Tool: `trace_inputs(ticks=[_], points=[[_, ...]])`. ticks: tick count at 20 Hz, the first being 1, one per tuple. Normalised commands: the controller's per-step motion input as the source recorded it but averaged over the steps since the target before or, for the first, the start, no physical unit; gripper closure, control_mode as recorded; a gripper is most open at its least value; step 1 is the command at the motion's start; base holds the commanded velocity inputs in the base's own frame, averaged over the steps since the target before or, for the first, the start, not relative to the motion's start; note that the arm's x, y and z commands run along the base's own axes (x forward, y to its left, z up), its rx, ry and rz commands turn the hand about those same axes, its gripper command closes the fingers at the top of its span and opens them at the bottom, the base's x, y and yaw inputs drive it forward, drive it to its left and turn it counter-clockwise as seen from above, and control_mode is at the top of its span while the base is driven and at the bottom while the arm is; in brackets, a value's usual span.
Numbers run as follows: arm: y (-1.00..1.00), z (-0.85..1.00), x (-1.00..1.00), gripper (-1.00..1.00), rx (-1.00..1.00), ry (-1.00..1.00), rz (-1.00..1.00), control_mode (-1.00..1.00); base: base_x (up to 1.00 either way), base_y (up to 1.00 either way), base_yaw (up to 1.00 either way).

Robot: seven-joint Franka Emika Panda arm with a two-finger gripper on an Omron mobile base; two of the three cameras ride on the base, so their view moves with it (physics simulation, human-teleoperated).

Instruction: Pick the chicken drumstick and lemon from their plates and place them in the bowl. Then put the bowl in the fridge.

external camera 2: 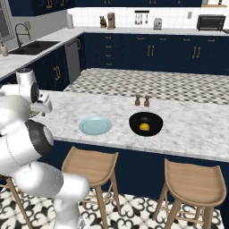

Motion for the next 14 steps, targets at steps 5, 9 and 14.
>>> trace_inputs(ticks=[5,9,14], points=[[-0.68,-0.07,-0.47,-1.0,0.1,-0.16,0.26,-1.0,0.0,0.0,0.0],[0.0,0.0,0.0,-1.0,0.0,0.0,0.0,1.0,-0.03,0.72,0.18],[0.0,0.0,0.0,-1.0,0.0,0.0,0.0,1.0,-0.16,0.99,0.02]])
